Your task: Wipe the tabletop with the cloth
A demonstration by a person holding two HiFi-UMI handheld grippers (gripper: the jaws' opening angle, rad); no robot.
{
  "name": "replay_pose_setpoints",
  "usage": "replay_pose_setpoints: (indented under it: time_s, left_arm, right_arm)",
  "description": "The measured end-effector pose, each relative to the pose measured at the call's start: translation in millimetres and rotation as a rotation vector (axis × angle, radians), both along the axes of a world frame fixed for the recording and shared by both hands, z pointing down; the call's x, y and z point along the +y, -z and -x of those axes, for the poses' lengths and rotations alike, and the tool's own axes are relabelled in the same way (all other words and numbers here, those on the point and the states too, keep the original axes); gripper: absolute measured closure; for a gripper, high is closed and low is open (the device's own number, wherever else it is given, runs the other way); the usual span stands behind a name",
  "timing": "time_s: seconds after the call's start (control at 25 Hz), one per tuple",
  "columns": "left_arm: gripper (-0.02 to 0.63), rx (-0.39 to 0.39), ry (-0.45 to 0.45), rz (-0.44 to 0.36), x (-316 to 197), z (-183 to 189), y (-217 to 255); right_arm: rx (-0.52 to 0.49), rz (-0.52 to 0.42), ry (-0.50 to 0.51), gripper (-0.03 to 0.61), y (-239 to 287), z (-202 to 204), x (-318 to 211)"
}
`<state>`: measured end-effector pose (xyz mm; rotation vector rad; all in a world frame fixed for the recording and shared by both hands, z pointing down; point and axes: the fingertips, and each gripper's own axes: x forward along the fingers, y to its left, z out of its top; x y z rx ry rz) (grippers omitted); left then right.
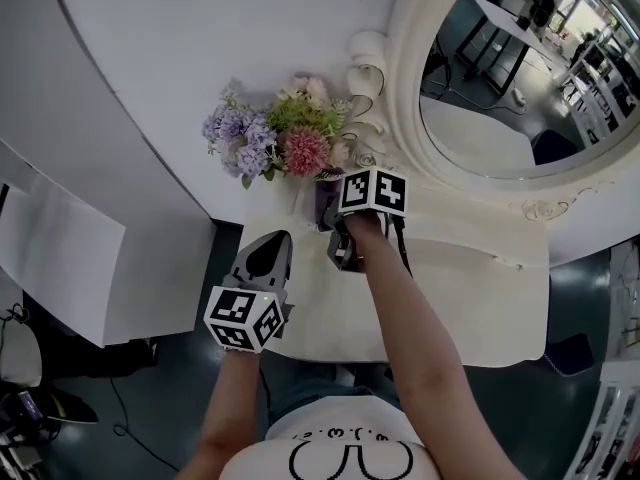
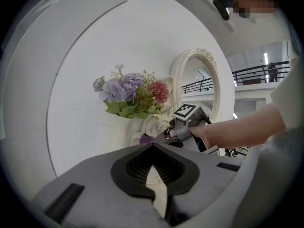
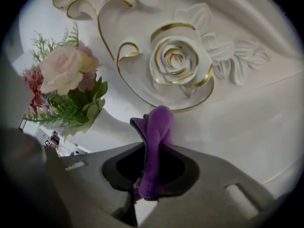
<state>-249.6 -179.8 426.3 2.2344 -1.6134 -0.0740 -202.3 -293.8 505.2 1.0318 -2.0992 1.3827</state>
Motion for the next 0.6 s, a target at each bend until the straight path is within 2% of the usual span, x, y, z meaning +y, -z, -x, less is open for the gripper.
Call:
replay_pose_setpoints:
  time_s: [0.12,0.28,0.48,0.6]
  left_arm:
    - [0.616,0.007,0.006,0.009,-1,2,-4]
    - [0.617,0.0,0.008,0.017,-3,1,-7]
    - [0.617,-0.012,0.02,0.019,-3,0,-6]
    - [0.617,-0.015,0.022,0.025,-4,-8,-6]
  right_arm:
    - [-0.067,0.027,-0.009,0.511,0,13,2]
    - [-0.209,0.067,-0.023,0.511,4,28,4]
    - [-0.329,0.065,-0.017,0.511,12,25,11]
    - [-0.364,0.066,-0.018,0.511,15,12,19]
